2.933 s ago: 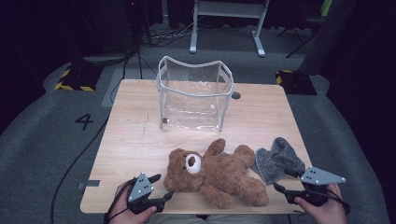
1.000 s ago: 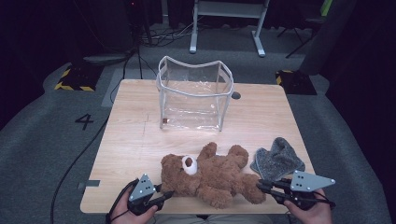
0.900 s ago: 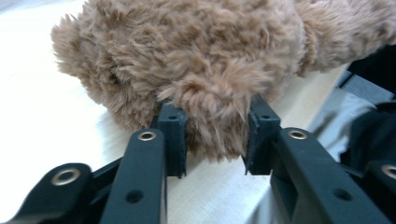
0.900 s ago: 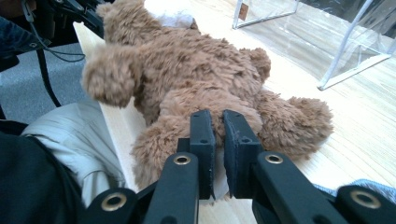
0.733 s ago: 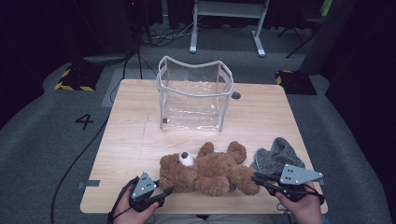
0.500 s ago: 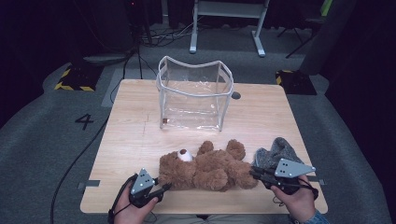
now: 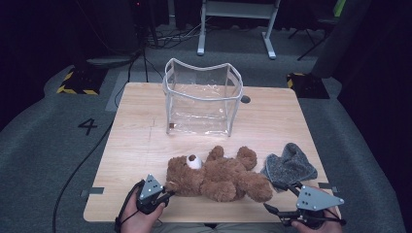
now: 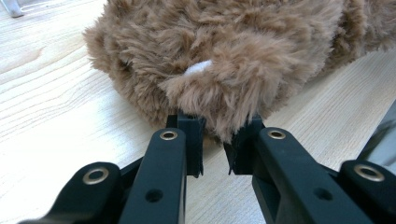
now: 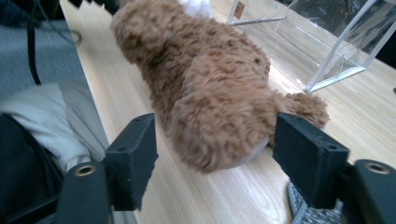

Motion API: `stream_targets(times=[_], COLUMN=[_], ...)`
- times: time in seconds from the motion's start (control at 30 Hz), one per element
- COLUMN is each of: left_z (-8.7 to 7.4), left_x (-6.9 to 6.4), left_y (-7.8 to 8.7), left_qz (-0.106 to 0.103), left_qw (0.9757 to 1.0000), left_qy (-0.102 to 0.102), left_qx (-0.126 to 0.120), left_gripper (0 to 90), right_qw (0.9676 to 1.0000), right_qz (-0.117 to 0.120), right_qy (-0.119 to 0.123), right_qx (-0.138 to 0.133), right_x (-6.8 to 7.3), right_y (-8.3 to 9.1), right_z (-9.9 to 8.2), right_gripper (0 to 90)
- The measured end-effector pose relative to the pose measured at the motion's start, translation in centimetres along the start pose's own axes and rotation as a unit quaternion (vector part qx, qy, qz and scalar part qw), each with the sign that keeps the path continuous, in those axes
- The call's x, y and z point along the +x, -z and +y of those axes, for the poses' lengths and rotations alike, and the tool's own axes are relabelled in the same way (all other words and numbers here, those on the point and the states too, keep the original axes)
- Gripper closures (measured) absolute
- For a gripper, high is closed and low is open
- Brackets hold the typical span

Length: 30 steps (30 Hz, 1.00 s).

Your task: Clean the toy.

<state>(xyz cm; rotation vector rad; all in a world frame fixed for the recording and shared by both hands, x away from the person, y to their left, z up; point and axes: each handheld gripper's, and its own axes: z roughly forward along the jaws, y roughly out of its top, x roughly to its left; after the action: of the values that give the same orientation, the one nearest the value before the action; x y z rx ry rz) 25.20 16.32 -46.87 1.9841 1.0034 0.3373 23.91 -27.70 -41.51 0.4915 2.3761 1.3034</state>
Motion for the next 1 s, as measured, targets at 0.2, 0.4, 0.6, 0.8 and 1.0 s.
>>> stream_targets(times=[0.2, 0.4, 0.6, 0.8, 1.0], left_z=[-0.1, -0.3, -0.9, -0.7, -0.5], left_x=[0.0, 0.1, -0.3, -0.6, -0.8], left_y=[0.0, 0.2, 0.9, 1.3, 1.2], left_qz=[-0.003, -0.008, 0.002, 0.03, 0.049], left_qw=[1.0, 0.9999, 0.9992, 0.9966, 0.9936], left_qy=[0.006, -0.004, -0.029, -0.067, -0.089], left_qx=[-0.005, -0.012, -0.028, -0.038, -0.049], left_gripper=[77.4, 74.3, 52.8, 68.0, 43.7], right_qw=[0.9996, 0.9966, 0.9996, 0.9995, 0.9996], right_qz=[-0.014, -0.037, -0.01, 0.002, 0.007], right_qy=[0.014, 0.054, -0.01, -0.026, -0.026], right_qx=[0.022, 0.05, 0.026, 0.019, 0.014], right_x=[0.1, -0.4, -1.6, -2.0, -2.3], right_y=[-2.4, -4.4, -3.2, -2.8, -2.5], right_z=[-0.8, -0.7, -0.1, 0.4, 0.8], right_gripper=[22.9, 49.5, 66.9, 67.1, 66.9])
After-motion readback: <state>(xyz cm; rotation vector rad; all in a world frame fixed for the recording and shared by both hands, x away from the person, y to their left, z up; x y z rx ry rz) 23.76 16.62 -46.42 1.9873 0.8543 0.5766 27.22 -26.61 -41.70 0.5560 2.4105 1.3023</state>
